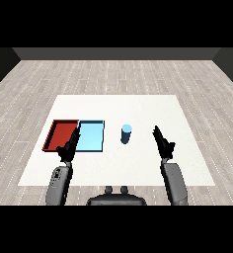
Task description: Pick the blue can and put it in the blue box
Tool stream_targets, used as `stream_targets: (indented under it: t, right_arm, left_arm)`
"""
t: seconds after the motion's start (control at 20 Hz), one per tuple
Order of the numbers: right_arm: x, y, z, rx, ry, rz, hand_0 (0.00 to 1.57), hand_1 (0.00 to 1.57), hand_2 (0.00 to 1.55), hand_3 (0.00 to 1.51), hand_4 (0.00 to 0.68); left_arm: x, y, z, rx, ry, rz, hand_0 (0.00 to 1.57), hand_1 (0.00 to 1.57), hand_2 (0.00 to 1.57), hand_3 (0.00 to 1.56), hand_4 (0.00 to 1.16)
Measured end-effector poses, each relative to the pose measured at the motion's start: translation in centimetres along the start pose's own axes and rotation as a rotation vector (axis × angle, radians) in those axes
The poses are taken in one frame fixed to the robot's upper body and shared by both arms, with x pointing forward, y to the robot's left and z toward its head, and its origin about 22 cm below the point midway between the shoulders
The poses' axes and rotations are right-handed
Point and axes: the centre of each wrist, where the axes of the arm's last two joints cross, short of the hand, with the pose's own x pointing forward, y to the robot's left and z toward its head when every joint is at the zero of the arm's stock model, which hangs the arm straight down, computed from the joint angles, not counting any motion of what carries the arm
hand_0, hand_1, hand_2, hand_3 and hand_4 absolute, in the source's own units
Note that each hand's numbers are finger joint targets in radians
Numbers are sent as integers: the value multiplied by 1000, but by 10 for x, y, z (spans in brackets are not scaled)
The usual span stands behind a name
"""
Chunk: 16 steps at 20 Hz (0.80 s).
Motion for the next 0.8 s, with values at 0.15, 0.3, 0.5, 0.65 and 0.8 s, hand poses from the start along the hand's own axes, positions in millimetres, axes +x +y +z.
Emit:
stream_targets:
  t: [0.15, 0.3, 0.5, 0.65, 0.8]
  right_arm:
    - [1, 2, -13, -10, -3, 1, 0, 0, 0, 0, 0]
    - [2, 6, -40, -27, -11, -1, 0, 0, 0, 0, 0]
    - [15, 14, -52, 17, -164, -116, 0, 0, 0, 0, 0]
    - [11, 19, -57, 38, -218, -161, 0, 0, 0, 0, 0]
    - [8, 15, -62, 48, -246, -184, 0, 0, 0, 0, 0]
  left_arm:
    - [1, 3, -1, 9, 1, -6, 0, 0, 0, 0, 0]
    - [3, 7, -2, 25, 3, -16, 0, 0, 0, 0, 0]
    - [19, 7, -5, 16, -244, 40, 0, 0, 0, 0, 0]
    - [14, 14, -5, 15, -332, 60, 0, 0, 0, 0, 0]
    - [17, 16, -8, 4, -382, 71, 0, 0, 0, 0, 0]
